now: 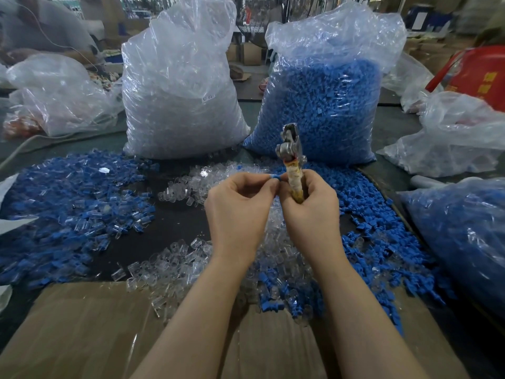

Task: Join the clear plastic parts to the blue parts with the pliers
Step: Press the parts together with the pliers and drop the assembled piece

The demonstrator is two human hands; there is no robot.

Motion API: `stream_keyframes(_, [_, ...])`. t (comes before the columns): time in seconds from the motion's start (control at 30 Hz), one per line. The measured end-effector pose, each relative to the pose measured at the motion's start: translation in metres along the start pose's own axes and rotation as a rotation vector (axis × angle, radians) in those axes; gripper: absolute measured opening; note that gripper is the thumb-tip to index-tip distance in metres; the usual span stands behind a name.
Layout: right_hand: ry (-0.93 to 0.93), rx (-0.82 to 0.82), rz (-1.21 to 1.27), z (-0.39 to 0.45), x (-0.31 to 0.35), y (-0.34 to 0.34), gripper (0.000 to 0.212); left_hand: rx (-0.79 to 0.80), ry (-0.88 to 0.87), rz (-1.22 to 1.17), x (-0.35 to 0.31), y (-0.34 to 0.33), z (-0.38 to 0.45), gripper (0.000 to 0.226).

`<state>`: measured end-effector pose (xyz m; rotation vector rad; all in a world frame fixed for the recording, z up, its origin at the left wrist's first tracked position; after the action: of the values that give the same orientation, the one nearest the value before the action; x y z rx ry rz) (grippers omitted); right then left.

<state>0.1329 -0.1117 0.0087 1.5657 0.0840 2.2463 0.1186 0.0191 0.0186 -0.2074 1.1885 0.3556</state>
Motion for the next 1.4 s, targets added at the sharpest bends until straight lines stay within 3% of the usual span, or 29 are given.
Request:
stream_keyframes(0.37, [-0.022,0.075,0.023,0.002,0.0,-0.002,0.006,-0.047,0.03,-0.014,0.008,0.002,0.002,0.016])
stream_keyframes(0.53, [-0.083,0.248,-0.048,0.005,-0.007,0.004,0.003,-0.063,0.124,-0.166,0.013,0.006,0.007,0.013])
stream_keyframes(0.73, [-0.084,0.421,-0.208,0.003,-0.01,0.004,0.016,-0.088,0.118,-0.245,0.013,0.012,0.012,0.012])
stream_keyframes(0.93, [-0.077,0.462,-0.191,0.001,-0.007,0.003,0.016,-0.042,0.072,-0.245,0.01,0.013,0.013,0.015])
stream_keyframes(1.1, [-0.05,0.504,-0.228,0.0,-0.01,0.002,0.002,-0.01,0.055,-0.264,0.009,0.013,0.013,0.014])
stream_keyframes(1.4, [-0.035,0.503,-0.244,0.0,-0.012,0.001,0.017,0.006,0.05,-0.266,0.009,0.015,0.013,0.013])
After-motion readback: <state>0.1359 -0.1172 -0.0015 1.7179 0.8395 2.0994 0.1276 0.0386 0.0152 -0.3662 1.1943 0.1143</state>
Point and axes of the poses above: each hand's wrist, its own z-axis towards the middle knuckle, its own y-axis out of the back of the hand, x = y × z, the point moved 5 cm from there along z, towards the middle knuckle, and after that the axes turned 2 degrees about -y, right-handed, at the moved point
